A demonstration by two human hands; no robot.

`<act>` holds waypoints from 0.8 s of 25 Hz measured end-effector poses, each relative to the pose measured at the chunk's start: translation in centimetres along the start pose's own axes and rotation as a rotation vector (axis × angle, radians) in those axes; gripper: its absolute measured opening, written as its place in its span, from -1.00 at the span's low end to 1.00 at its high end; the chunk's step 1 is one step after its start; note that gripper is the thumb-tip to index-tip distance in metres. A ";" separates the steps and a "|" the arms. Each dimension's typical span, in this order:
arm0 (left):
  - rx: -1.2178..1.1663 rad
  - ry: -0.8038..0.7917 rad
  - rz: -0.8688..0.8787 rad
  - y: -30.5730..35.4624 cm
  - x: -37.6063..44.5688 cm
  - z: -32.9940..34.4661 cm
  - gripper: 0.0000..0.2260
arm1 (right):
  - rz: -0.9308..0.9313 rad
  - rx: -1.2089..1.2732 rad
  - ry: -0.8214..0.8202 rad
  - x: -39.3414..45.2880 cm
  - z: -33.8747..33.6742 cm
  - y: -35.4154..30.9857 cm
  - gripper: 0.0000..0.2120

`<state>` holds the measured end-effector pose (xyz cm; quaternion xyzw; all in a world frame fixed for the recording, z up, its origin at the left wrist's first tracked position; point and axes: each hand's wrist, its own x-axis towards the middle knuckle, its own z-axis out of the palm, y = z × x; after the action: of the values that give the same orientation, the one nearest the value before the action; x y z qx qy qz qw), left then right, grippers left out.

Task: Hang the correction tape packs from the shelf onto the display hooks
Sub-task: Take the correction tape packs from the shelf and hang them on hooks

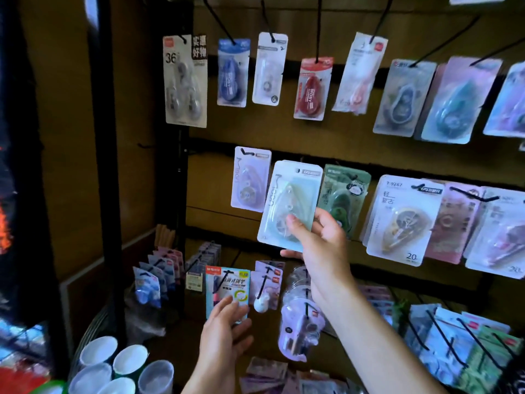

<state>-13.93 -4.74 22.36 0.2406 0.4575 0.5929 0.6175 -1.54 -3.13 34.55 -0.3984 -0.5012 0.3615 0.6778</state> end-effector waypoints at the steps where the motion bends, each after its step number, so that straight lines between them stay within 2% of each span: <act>1: 0.004 -0.010 0.000 0.1 0.0 0.0 -0.73 | -0.003 -0.010 0.025 0.5 0.3 0.1 -0.81; 8: 0.036 -0.026 0.014 0.2 -0.3 0.0 -0.76 | 0.012 0.021 0.154 0.4 0.6 0.5 -0.86; 13: 0.054 -0.035 0.015 0.0 -0.8 -0.2 -0.75 | 0.074 -0.082 0.187 2.0 0.7 0.3 -0.82; 17: 0.061 -0.053 -0.017 -0.1 -1.2 -0.2 -0.75 | 0.272 0.064 0.315 4.1 1.1 0.0 -0.88; 20: 0.019 -0.052 -0.060 -0.1 -1.1 -0.9 -0.75 | 0.473 0.142 0.243 5.1 1.0 0.3 -0.82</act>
<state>-14.50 -6.03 22.12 0.2478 0.4540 0.5632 0.6444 -1.31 1.72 36.50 -0.4963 -0.2828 0.4935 0.6559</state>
